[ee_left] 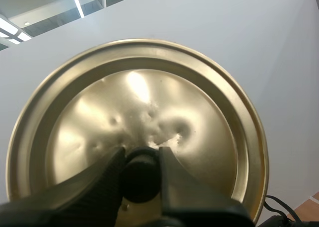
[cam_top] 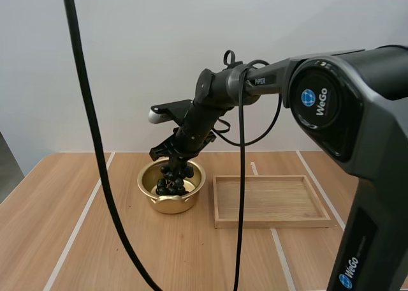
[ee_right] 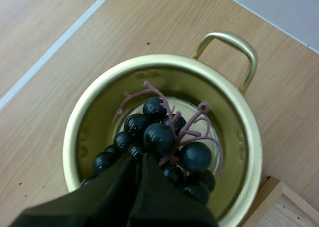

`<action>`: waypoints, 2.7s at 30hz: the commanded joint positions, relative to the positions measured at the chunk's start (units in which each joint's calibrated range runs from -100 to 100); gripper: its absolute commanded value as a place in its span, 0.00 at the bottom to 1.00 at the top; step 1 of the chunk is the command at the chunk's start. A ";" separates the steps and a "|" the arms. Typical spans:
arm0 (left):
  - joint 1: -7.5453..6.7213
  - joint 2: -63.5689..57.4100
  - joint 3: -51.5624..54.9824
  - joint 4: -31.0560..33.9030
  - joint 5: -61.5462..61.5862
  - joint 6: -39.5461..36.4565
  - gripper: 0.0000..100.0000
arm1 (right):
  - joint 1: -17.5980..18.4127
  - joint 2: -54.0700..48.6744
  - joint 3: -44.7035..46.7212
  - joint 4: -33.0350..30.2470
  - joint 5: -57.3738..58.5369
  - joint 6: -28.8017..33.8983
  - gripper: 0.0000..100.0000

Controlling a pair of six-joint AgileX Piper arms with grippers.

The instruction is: Open the pot, put the grape inside, and close it

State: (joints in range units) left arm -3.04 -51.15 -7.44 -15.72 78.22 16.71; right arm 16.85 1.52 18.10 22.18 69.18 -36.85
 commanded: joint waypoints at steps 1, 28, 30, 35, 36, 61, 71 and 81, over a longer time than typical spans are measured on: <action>0.06 -0.28 -0.40 -0.23 -1.64 -0.57 0.00 | 0.08 1.16 0.20 0.88 -3.47 -1.24 0.00; 0.06 1.53 -0.40 -2.24 4.69 -0.57 0.00 | 0.29 10.90 0.20 2.65 -16.38 -3.76 0.00; 0.06 1.53 -0.40 -2.24 4.69 -0.57 0.00 | 0.29 10.93 0.20 2.78 -16.61 -3.76 0.00; 0.06 1.53 -0.40 -2.24 4.69 -0.57 0.00 | 0.29 10.93 0.20 2.78 -17.00 -3.76 0.00; 0.06 1.53 -0.40 -2.24 4.69 -0.57 0.00 | 0.29 10.93 0.20 2.78 -17.00 -3.76 0.00; 0.06 1.53 -0.40 -2.10 4.88 -0.57 0.00 | 0.29 3.23 -1.54 0.11 -19.13 -3.76 1.00; 0.06 1.53 -0.55 -2.09 4.71 -0.57 0.00 | -0.38 -6.76 -1.54 0.11 -15.84 -3.76 1.00; 0.06 1.53 -4.50 -2.09 4.71 -1.32 0.00 | -7.08 -15.84 -1.54 0.11 -11.18 -3.60 1.00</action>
State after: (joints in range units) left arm -3.04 -49.63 -11.13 -17.03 83.38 16.01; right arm 11.30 -11.34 16.99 22.74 56.65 -40.08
